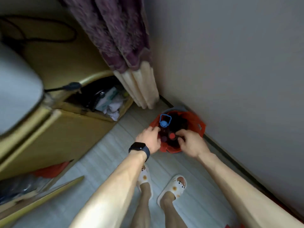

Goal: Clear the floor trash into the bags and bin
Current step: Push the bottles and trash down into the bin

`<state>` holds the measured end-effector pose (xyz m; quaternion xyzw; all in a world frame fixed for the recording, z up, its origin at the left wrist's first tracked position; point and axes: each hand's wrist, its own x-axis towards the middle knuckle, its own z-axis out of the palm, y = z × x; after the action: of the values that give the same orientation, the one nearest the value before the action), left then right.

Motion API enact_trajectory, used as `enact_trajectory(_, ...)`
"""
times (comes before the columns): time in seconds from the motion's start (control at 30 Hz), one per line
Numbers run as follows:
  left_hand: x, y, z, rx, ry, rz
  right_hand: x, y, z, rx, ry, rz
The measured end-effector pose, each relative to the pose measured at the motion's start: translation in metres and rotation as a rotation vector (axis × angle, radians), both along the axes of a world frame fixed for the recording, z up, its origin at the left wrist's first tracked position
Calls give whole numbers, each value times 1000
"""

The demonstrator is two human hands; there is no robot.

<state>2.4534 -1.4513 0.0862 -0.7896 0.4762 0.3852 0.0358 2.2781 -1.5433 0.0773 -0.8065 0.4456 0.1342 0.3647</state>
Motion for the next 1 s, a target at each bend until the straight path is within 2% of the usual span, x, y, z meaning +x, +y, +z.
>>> enact_trajectory(0.13,30,24,107,-83,-86,80,40,17,117,-153,-66,155)
enact_trajectory(0.27,60,71,217,-254,-146,234,80,47,236,-278,-200,276)
enact_trajectory(0.5,120,191,342,-435,-259,501,161,119,385,-389,-474,486)
enact_trajectory(0.63,167,272,374,-451,-349,682,220,172,429,-393,-528,602)
enact_trajectory(0.77,226,362,389,-461,-396,841,294,230,444,-378,-565,685)
enact_trajectory(0.87,281,428,385,-454,-439,966,350,278,444,-365,-510,751)
enact_trajectory(0.9,324,466,383,-444,-445,1011,396,310,440,-396,-506,773)
enact_trajectory(1.0,371,507,376,-376,-437,1047,440,342,435,-382,-466,798)
